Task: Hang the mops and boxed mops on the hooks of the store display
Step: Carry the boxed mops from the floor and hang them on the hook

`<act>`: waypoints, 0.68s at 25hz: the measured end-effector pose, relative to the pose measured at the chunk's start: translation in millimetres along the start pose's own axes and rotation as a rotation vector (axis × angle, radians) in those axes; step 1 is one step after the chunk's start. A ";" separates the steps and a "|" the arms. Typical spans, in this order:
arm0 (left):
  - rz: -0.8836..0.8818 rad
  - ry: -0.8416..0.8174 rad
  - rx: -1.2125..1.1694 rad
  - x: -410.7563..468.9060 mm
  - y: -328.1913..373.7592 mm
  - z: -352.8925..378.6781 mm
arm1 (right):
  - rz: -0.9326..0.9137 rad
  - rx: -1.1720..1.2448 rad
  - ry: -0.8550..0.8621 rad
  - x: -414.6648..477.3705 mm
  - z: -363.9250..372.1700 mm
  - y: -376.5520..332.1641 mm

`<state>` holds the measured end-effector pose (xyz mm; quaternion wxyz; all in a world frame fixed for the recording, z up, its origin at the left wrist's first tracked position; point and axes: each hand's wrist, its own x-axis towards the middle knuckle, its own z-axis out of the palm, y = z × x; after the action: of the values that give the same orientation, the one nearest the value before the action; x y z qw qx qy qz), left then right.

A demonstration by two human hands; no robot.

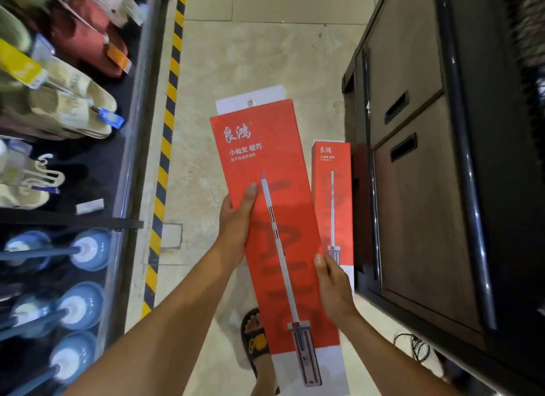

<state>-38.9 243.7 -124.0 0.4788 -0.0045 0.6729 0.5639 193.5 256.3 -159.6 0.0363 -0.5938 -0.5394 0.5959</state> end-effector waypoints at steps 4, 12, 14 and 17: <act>0.047 0.018 0.020 -39.4 4.4 -1.1 | 0.088 -0.014 -0.194 -18.7 -12.1 -2.2; 0.184 0.012 0.033 -165.3 70.1 -4.7 | -0.384 0.248 -0.085 -75.7 -63.9 -197.2; 0.228 0.026 0.062 -208.7 90.3 -7.3 | -0.598 0.174 -0.073 -108.3 -76.4 -257.8; 0.309 0.106 0.076 -269.9 117.6 -13.4 | -0.799 0.139 -0.177 -153.5 -93.7 -323.9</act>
<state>34.5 132.1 138.8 0.3502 0.0872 0.7106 0.6039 114.8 342.0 192.2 0.2584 -0.2803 -0.6870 0.6186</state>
